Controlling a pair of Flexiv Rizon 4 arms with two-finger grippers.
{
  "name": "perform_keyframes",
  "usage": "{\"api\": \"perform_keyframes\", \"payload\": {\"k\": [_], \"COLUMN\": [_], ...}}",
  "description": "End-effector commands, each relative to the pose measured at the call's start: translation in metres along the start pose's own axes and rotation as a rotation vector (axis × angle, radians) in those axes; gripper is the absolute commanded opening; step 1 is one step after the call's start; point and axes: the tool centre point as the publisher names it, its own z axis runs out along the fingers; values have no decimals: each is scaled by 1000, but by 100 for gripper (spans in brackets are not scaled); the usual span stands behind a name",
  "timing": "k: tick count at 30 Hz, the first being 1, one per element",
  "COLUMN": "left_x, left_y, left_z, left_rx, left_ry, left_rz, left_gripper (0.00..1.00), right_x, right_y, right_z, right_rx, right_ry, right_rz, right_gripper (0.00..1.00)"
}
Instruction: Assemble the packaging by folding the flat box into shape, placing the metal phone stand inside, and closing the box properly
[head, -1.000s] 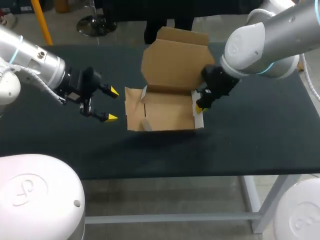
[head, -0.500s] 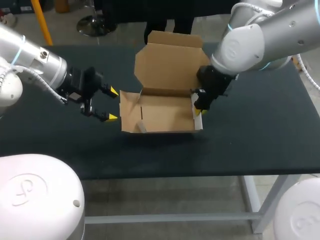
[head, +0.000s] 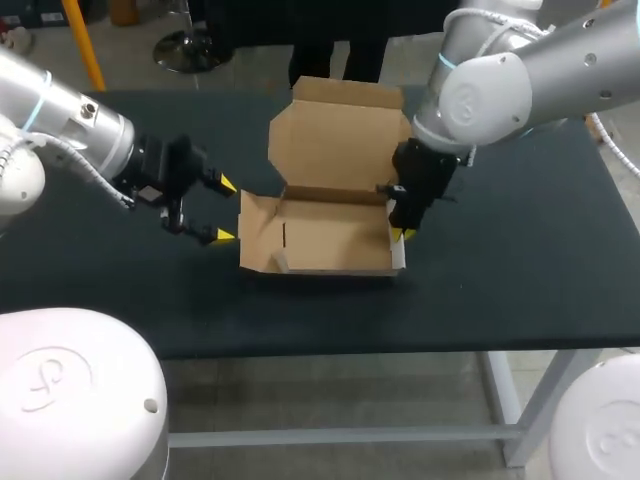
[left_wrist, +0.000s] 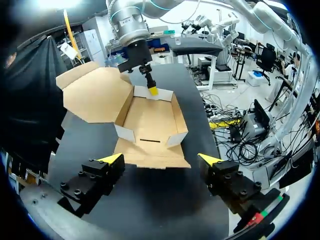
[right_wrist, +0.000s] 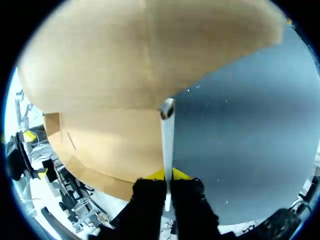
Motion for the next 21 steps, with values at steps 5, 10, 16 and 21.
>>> {"api": "perform_keyframes", "payload": {"k": [5, 10, 16, 21], "left_x": [-2, -2, -2, -2], "left_y": [6, 10, 13, 14], "left_z": [5, 7, 10, 11], "left_rx": [-42, -70, -80, -94], "left_ry": [8, 5, 14, 23], "left_rz": [-3, -14, -23, -29], "left_gripper": [100, 100, 100, 100], "right_x": [5, 3, 1, -4], "right_y": [-9, -17, -26, -30], "right_z": [2, 5, 11, 14], "right_rx": [78, 107, 150, 210], "right_ry": [-74, -78, -78, -63], "right_rz": [57, 77, 85, 112], "right_gripper": [0, 0, 0, 0]}}
